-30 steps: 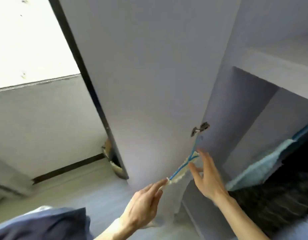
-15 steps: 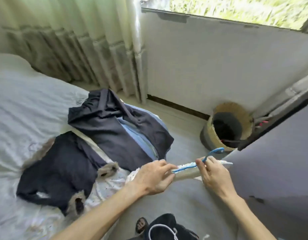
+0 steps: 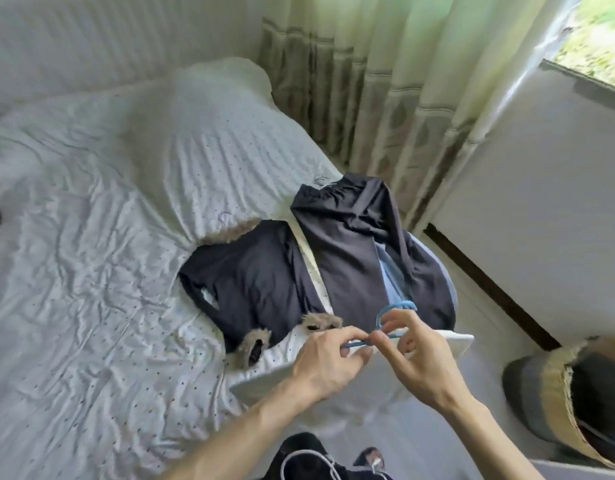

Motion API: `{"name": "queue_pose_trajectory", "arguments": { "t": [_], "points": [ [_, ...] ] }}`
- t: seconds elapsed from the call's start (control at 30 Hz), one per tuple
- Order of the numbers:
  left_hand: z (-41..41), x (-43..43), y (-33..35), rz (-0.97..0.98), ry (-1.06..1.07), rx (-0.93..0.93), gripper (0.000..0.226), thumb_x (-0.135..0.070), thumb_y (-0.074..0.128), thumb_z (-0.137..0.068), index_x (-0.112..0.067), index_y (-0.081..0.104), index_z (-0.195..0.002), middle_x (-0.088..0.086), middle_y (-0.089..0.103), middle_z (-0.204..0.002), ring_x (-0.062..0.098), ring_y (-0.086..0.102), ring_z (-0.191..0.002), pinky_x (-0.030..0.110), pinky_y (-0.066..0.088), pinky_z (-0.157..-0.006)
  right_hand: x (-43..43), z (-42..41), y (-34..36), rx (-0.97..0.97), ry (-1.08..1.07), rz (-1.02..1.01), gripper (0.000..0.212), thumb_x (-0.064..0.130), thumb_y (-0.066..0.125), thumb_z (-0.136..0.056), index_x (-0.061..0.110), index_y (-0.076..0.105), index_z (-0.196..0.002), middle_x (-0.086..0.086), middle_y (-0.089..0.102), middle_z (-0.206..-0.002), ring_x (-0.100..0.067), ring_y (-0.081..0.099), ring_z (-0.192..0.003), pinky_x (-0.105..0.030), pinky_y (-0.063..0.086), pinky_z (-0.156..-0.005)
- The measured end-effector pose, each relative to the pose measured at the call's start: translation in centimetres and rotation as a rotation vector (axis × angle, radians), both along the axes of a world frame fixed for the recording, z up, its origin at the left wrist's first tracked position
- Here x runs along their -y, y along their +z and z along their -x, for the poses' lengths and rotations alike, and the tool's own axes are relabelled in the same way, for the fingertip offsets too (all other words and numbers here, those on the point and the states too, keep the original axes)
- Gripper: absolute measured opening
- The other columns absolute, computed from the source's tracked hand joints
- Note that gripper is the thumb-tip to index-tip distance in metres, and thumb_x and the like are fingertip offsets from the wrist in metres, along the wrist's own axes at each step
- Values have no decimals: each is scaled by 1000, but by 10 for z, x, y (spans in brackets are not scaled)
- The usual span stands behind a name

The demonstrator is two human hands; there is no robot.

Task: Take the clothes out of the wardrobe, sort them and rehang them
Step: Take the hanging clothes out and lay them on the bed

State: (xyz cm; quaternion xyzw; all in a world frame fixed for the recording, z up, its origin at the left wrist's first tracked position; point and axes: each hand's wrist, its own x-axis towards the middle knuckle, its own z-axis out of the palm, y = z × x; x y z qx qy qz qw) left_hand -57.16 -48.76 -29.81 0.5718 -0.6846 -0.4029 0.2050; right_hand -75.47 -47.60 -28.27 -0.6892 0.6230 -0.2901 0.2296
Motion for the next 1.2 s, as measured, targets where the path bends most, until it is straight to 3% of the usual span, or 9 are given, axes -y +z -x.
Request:
{"name": "queue_pose_trajectory", "arguments": {
  "t": [0.27, 0.3, 0.33, 0.37, 0.47, 0.63, 0.9, 1.1, 1.2],
  "points": [
    [-51, 21, 28, 111, 316, 103, 33, -69, 63, -80, -37, 71, -86, -29, 57, -61, 0, 55, -64, 15, 31, -52, 75, 10, -10, 334, -261, -8, 47, 63, 39, -92, 22, 56, -108, -2, 48, -103, -13, 54, -86, -24, 43, -76],
    [-58, 24, 32, 110, 341, 101, 34, -70, 64, -80, -37, 71, -84, -26, 58, -61, 1, 54, -62, 17, 33, -53, 85, 15, -16, 368, -272, -63, 50, 61, 39, -97, 17, 57, -109, 15, 39, -112, -17, 53, -90, -30, 43, -81],
    [-64, 27, 36, 112, 365, 99, 34, -71, 64, -79, -37, 70, -83, -22, 59, -61, 3, 53, -60, 19, 35, -53, 95, 19, -22, 442, -276, -160, 60, 63, 39, -97, 10, 58, -120, -30, 38, -131, -17, 54, -103, -34, 42, -93],
    [-70, 31, 40, 111, 385, 94, 34, -71, 64, -78, -38, 71, -82, -17, 60, -61, 5, 54, -60, 20, 36, -53, 103, 23, -27, 558, -276, -282, 78, 74, 39, -91, 11, 53, -134, -11, 57, -128, -13, 51, -120, -33, 37, -106],
    [-82, 44, 55, 116, 462, 45, 32, -68, 67, -78, -36, 72, -78, -14, 59, -57, 5, 52, -56, 19, 35, -53, 121, 27, -42, 747, -240, -541, 121, 100, 39, -57, 17, 48, -145, 1, 51, -143, -17, 47, -131, -36, 33, -109],
    [-103, 75, 85, 150, 614, 12, 18, -53, 72, -83, -37, 70, -73, -22, 61, -58, -3, 55, -58, 15, 37, -57, 137, 10, -53, 779, -76, -637, 78, 84, 36, -83, 36, 43, -143, -1, 48, -148, -21, 44, -136, -46, 30, -117],
    [-138, 149, 104, 212, 737, 38, 23, -56, 70, -84, -39, 70, -68, -26, 65, -63, -6, 58, -64, 15, 38, -59, 171, -30, -56, 778, 61, -814, 30, 22, 64, -94, 8, 68, -120, -10, 75, -107, -27, 72, -99, -45, 53, -96],
    [-181, 211, 62, 151, 762, 92, 30, -64, 66, -83, -40, 69, -66, -11, 68, -69, 13, 60, -75, 34, 44, -69, 211, -78, -68, 693, 12, -838, 21, 11, 69, -88, 12, 70, -109, -5, 77, -98, -25, 74, -91, -43, 57, -89],
    [-205, 247, 28, 118, 737, 59, 24, -53, 68, -88, -39, 66, -68, -16, 67, -69, 9, 59, -74, 24, 43, -68, 238, -110, -85, 632, -58, -805, 22, 7, 69, -84, 16, 71, -104, 0, 78, -93, -19, 74, -86, -39, 58, -82]
  ]
}}
